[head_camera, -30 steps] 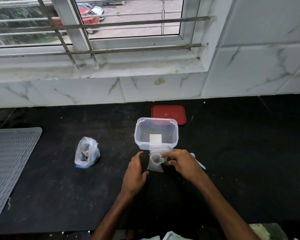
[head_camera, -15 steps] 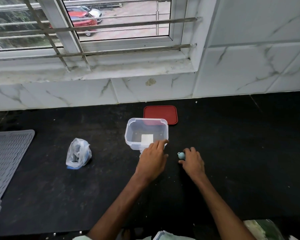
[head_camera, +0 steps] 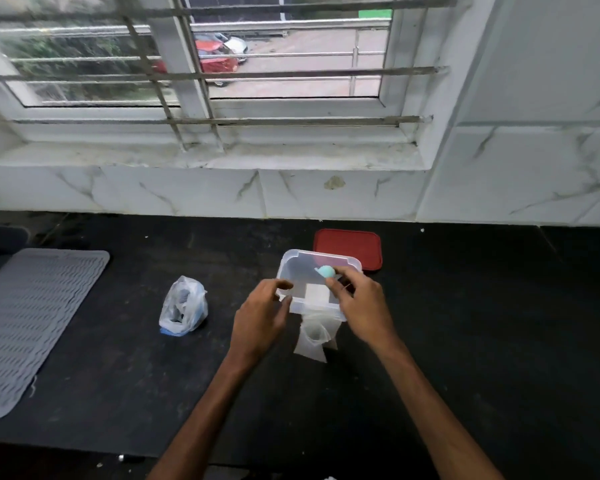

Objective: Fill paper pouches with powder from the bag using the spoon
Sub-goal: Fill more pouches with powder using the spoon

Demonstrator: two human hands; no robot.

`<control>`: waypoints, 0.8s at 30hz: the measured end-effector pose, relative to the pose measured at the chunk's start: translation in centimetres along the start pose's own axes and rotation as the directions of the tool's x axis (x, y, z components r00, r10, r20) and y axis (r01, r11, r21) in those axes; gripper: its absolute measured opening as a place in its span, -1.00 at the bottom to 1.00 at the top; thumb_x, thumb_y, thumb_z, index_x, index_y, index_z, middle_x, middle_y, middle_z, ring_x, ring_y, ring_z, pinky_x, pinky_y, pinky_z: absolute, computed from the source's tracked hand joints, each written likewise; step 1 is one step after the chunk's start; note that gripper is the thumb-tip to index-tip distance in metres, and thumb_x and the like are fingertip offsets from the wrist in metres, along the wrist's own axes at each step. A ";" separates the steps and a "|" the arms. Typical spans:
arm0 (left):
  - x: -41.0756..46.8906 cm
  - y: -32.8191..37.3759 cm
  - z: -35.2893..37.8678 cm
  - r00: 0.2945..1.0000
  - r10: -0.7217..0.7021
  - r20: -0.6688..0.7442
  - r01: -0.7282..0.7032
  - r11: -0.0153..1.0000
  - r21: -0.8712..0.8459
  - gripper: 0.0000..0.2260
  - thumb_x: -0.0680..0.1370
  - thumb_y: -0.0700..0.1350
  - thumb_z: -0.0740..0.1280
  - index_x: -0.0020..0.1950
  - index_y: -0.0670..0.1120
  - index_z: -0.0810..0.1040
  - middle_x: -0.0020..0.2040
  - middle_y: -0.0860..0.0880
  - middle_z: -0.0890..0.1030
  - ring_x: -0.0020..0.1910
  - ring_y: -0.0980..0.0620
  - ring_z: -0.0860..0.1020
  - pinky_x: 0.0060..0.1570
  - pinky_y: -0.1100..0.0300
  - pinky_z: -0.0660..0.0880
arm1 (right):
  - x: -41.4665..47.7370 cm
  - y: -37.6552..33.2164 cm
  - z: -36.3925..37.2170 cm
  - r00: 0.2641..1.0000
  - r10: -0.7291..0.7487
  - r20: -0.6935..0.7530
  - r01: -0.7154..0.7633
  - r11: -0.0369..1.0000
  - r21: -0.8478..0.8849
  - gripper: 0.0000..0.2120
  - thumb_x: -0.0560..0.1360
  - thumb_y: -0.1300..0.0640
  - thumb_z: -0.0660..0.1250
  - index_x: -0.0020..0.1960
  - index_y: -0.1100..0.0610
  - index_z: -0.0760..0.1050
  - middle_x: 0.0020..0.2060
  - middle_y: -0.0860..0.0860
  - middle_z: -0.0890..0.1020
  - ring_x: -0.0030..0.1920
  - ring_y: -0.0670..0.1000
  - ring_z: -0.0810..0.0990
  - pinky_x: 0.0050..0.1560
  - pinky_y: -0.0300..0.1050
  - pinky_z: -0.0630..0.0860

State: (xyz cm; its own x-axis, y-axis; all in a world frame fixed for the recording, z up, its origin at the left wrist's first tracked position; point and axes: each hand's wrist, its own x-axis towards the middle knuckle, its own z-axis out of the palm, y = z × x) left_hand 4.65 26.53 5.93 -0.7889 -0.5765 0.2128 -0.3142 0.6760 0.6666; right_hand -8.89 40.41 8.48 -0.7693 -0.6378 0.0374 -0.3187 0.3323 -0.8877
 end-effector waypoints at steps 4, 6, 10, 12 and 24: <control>-0.4 -6.3 -5.0 0.941 -0.168 -0.293 0.169 0.985 -0.025 -0.85 0.55 -0.15 0.38 0.11 -0.03 0.58 0.03 0.10 0.59 -0.05 0.15 0.57 -0.01 0.19 0.53 | 0.3 -3.3 6.7 0.984 -0.068 0.167 0.068 0.998 0.007 -0.81 0.59 0.03 0.32 0.11 0.07 0.63 -0.22 -0.16 0.61 -0.27 -0.23 0.54 -0.22 -0.43 0.40; -0.9 -9.8 -7.2 0.832 -0.345 -0.435 0.344 0.935 -0.083 -0.86 0.54 -0.15 0.37 0.10 -0.06 0.58 0.04 0.05 0.58 -0.04 0.06 0.57 -0.02 0.14 0.50 | 0.1 -3.9 9.8 0.968 -0.062 0.243 0.071 0.997 -0.030 -0.84 0.60 0.01 0.29 -0.03 0.04 0.61 -0.33 -0.18 0.55 -0.34 -0.19 0.51 -0.27 -0.38 0.38; -1.6 -17.8 -9.7 0.597 -0.682 -0.423 0.704 0.698 -0.131 -0.60 0.52 0.01 0.41 0.25 -0.19 0.52 0.19 -0.23 0.57 0.17 -0.23 0.53 0.15 -0.04 0.46 | 0.3 -5.0 15.7 0.928 -0.085 0.363 0.140 0.982 -0.127 -0.79 0.62 0.13 0.26 -0.18 0.08 0.53 -0.35 -0.10 0.56 -0.36 -0.16 0.48 -0.26 -0.32 0.34; -1.5 -20.1 -9.3 0.540 -0.792 -0.286 0.815 0.576 -0.059 -0.45 0.50 0.19 0.38 0.31 -0.18 0.50 0.26 -0.27 0.53 0.26 -0.27 0.48 0.21 -0.06 0.44 | 0.8 -5.5 18.4 0.916 -0.071 0.396 0.147 0.975 -0.164 -0.80 0.61 0.19 0.25 -0.15 0.13 0.57 -0.30 -0.07 0.63 -0.32 -0.14 0.53 -0.22 -0.27 0.39; -2.7 -22.7 -6.7 0.546 -0.834 0.082 0.732 0.427 -0.530 -0.89 0.55 -0.20 0.38 -0.03 -0.21 0.49 -0.02 -0.28 0.64 -0.16 -0.04 0.56 -0.19 0.08 0.51 | 2.7 -5.7 26.8 0.856 0.264 0.444 -0.038 0.889 -0.456 -0.77 0.61 0.07 0.12 0.02 0.08 0.54 -0.09 0.10 0.67 -0.22 0.12 0.68 -0.13 0.06 0.65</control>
State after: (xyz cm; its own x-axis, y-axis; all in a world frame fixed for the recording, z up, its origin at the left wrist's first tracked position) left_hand 17.48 9.63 -4.95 -0.2121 -0.8405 -0.4985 -0.4318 -0.3770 0.8194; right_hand 5.62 18.17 1.32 -0.4974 -0.7667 -0.4058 -0.5067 0.6365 -0.5815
